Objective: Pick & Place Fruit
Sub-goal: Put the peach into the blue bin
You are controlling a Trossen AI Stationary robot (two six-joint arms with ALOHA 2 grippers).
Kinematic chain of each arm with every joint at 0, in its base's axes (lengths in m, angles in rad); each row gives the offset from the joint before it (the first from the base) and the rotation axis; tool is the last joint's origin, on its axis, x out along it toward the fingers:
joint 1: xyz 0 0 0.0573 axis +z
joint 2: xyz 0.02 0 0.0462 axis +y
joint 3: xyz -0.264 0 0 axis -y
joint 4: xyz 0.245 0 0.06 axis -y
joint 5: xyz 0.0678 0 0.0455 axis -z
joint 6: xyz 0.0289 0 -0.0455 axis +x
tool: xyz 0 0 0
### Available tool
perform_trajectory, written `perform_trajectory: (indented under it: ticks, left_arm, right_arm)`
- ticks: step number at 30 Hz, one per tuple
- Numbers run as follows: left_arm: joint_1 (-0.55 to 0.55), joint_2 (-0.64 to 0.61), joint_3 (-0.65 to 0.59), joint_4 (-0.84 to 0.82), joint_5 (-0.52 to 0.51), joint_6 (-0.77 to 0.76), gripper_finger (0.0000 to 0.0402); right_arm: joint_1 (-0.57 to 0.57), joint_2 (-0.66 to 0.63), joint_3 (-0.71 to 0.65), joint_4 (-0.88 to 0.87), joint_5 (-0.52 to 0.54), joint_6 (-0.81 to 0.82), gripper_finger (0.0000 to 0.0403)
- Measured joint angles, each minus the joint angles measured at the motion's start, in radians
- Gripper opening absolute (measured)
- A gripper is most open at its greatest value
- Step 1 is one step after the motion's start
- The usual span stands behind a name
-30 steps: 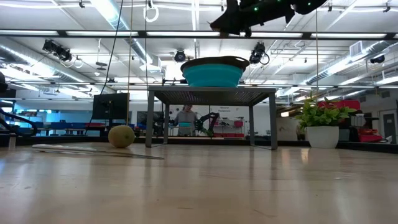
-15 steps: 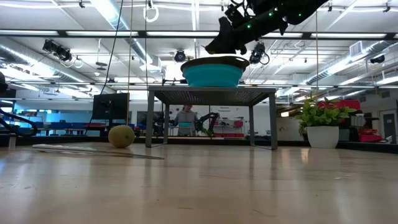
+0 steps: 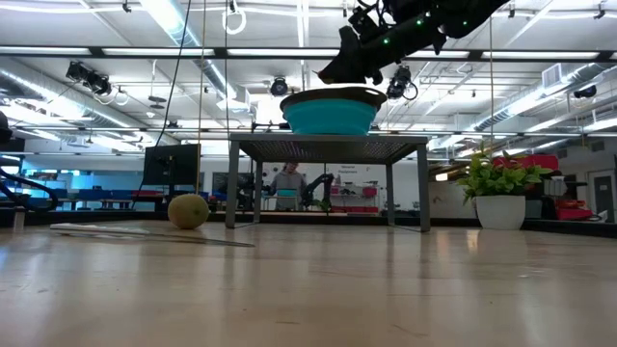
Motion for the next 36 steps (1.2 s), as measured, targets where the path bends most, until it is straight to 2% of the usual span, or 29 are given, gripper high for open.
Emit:
perform_trajectory:
  ticks: [14, 23, 36]
  left_arm:
    - [0.0, 0.0, 0.0, 0.0, 0.0, 0.0, 0.0067]
    - [0.0, 0.0, 0.0, 0.0, 0.0, 0.0, 0.0068]
    - [0.0, 0.0, 0.0, 0.0, 0.0, 0.0, 0.0068]
  right_arm:
    - [0.0, -0.001, 0.0, -0.01, 0.0, 0.014, 0.0241]
    - [0.0, -0.021, 0.0, -0.033, 0.0, 0.015, 0.0247]
    - [0.003, -0.171, 0.0, -0.051, 0.0, -0.011, 0.0248]
